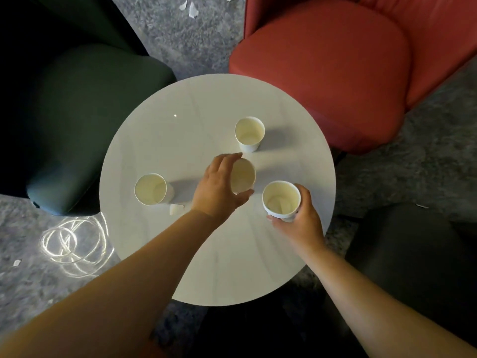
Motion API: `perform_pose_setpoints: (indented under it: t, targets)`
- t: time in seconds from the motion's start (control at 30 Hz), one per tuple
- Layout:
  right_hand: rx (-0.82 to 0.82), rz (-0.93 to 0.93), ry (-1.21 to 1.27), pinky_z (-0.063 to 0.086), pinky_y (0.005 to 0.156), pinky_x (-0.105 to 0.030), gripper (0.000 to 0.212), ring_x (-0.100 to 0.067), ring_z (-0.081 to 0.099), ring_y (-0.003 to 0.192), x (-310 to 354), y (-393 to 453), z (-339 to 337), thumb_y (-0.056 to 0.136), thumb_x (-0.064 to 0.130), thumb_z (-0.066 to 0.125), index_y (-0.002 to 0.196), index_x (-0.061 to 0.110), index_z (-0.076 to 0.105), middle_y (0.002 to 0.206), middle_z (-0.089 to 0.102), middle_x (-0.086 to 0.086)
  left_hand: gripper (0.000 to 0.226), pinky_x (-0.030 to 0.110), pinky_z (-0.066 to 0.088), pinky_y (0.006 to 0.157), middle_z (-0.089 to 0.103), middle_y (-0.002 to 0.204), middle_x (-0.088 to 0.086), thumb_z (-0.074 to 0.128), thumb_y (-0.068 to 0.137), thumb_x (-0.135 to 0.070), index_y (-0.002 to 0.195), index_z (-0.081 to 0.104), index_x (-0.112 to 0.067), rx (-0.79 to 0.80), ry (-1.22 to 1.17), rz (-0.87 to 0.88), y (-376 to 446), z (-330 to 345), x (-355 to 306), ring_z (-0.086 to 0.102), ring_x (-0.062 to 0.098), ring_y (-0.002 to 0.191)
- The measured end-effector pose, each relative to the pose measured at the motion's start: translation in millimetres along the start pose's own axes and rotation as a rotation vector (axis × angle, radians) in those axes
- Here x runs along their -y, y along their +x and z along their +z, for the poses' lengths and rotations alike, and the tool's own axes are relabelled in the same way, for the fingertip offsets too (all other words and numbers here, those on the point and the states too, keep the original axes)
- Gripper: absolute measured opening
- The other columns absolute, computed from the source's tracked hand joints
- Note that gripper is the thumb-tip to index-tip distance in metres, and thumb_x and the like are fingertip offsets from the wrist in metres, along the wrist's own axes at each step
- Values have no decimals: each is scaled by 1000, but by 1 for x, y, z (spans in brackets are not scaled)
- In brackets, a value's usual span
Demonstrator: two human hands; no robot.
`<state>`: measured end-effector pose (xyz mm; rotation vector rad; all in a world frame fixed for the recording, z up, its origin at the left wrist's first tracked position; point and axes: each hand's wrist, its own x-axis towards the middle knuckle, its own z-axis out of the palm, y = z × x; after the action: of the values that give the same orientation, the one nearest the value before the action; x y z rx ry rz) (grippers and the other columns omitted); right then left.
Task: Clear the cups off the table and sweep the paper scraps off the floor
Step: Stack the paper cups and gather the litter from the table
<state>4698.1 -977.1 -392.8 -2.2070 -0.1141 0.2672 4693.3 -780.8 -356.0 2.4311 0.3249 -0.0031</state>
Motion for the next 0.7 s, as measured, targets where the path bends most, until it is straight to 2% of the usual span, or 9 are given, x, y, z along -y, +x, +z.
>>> perform_pose_setpoints:
  t: [0.1, 0.2, 0.27, 0.33, 0.4, 0.5, 0.63, 0.7]
  targets:
    - [-7, -12, 20, 34, 76, 3, 79, -1, 48, 102, -4, 5, 4, 60, 23, 90, 125, 14, 48, 114, 51, 13, 87, 41, 47, 95, 42, 140, -1, 85, 68, -36, 141, 40, -22, 106, 48, -23, 5, 12, 10, 45, 24, 125]
    - [9, 1, 42, 38, 79, -4, 80, -2, 50, 103, -7, 13, 6, 59, 23, 91, 126, 15, 47, 116, 52, 13, 82, 40, 49, 88, 41, 138, -2, 82, 71, -31, 140, 39, -24, 127, 35, -56, 11, 16, 13, 49, 25, 119]
    - [8, 10, 54, 41, 80, -12, 80, -3, 50, 102, -7, 18, 5, 59, 21, 91, 126, 16, 48, 114, 52, 13, 78, 37, 50, 82, 45, 132, 1, 82, 70, -29, 137, 43, -20, 35, -6, -88, 17, 13, 10, 54, 26, 111]
    - [16, 18, 64, 41, 80, -15, 79, -2, 49, 101, -6, 24, 3, 59, 19, 90, 125, 16, 48, 113, 52, 14, 77, 27, 44, 80, 48, 128, 2, 82, 70, -28, 136, 44, -18, -119, -55, -117, 25, 4, 3, 54, 22, 109]
    - [28, 31, 79, 41, 79, -15, 78, 0, 49, 100, -5, 30, 2, 60, 18, 90, 125, 18, 48, 112, 52, 16, 75, 12, 36, 82, 48, 127, -1, 80, 72, -30, 136, 43, -16, -256, -107, -124, 32, -9, -7, 50, 9, 108]
    - [39, 50, 97, 41, 80, -14, 77, 1, 50, 100, -3, 39, 0, 60, 18, 90, 124, 20, 47, 111, 52, 18, 77, -3, 28, 87, 44, 127, -3, 80, 73, -29, 138, 41, -13, -360, -167, -74, 46, -23, -20, 39, -6, 105]
    - [47, 57, 94, 40, 80, -12, 76, 3, 49, 100, -2, 50, -1, 61, 20, 89, 124, 22, 47, 112, 52, 19, 79, 0, 29, 93, 46, 131, 2, 81, 72, -27, 139, 41, -12, -343, -181, -31, 75, -21, -31, 41, -2, 111]
    - [60, 66, 110, 39, 78, -5, 75, 4, 49, 100, -1, 55, -1, 61, 21, 89, 123, 25, 46, 113, 53, 19, 79, 10, 35, 92, 47, 132, 1, 81, 72, -32, 139, 42, -15, -275, -137, -43, 87, -15, -33, 46, 7, 115]
